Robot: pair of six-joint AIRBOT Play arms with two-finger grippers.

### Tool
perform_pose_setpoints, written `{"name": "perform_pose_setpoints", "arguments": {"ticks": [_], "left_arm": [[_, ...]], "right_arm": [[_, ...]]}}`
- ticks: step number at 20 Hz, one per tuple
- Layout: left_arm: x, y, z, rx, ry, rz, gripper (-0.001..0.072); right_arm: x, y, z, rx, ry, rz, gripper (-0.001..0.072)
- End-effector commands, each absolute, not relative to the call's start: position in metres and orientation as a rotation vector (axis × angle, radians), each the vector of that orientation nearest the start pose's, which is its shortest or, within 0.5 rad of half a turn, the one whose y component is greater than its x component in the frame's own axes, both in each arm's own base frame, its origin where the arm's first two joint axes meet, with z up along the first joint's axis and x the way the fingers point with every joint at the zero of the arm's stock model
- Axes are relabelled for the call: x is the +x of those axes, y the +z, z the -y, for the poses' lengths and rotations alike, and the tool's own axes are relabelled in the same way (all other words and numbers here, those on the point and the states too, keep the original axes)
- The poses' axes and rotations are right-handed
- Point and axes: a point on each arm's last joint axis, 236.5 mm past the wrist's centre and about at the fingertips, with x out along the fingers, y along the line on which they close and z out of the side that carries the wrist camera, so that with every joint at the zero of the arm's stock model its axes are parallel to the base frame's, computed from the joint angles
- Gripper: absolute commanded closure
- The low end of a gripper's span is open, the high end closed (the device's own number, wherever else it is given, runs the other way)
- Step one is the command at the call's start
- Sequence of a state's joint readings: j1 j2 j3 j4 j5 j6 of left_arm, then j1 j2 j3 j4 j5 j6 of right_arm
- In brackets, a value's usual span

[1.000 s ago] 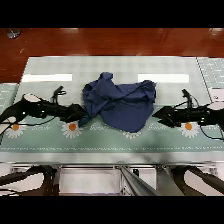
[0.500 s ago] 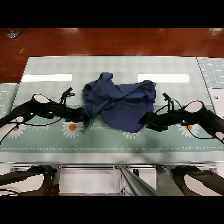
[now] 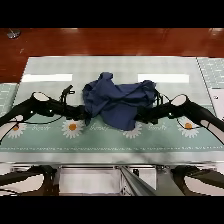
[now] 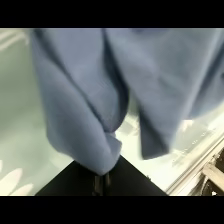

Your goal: Fold the shirts.

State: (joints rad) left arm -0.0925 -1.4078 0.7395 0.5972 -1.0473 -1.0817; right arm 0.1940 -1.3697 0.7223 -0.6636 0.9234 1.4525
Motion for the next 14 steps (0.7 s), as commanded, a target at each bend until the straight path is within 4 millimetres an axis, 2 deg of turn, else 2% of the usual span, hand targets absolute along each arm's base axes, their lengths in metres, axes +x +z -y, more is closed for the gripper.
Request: {"name": "perform_pose_setpoints", "arguments": {"ticks": [1,2,3,5,6,7,9,10,12,14], "left_arm": [[0.311,-0.053,0.203,-0.614,-0.681,-1.393,0.0676],[0.321,-0.036,0.205,-0.601,-0.708,-1.356,0.0676],[0.337,-0.010,0.206,-0.598,-0.741,-1.293,0.0676],[0.372,0.062,0.205,-0.618,-0.795,-1.104,0.0676],[0.390,0.111,0.200,-0.623,-0.814,-0.973,0.0676],[0.403,0.161,0.192,-0.616,-0.829,-0.843,0.0676],[0.416,0.267,0.165,-0.538,-0.807,-0.561,0.0676],[0.412,0.321,0.148,-0.486,-0.779,-0.418,0.0676],[0.387,0.414,0.116,-0.402,-0.709,-0.177,0.0677],[0.346,0.485,0.092,-0.318,-0.635,0.010,0.0677]], "right_arm": [[0.312,-0.077,-0.219,0.715,0.442,-1.500,0.0692],[0.322,-0.064,-0.218,0.682,0.470,-1.476,0.0693],[0.336,-0.042,-0.217,0.642,0.510,-1.436,0.0693],[0.376,0.023,-0.211,0.573,0.567,-1.298,0.0693],[0.397,0.065,-0.205,0.548,0.579,-1.203,0.0693],[0.418,0.117,-0.198,0.517,0.591,-1.085,0.0693],[0.437,0.228,-0.184,0.437,0.619,-0.849,0.0693],[0.431,0.282,-0.178,0.383,0.637,-0.743,0.0693],[0.402,0.366,-0.168,0.269,0.651,-0.573,0.0693],[0.358,0.426,-0.163,0.210,0.662,-0.425,0.0693]]}}
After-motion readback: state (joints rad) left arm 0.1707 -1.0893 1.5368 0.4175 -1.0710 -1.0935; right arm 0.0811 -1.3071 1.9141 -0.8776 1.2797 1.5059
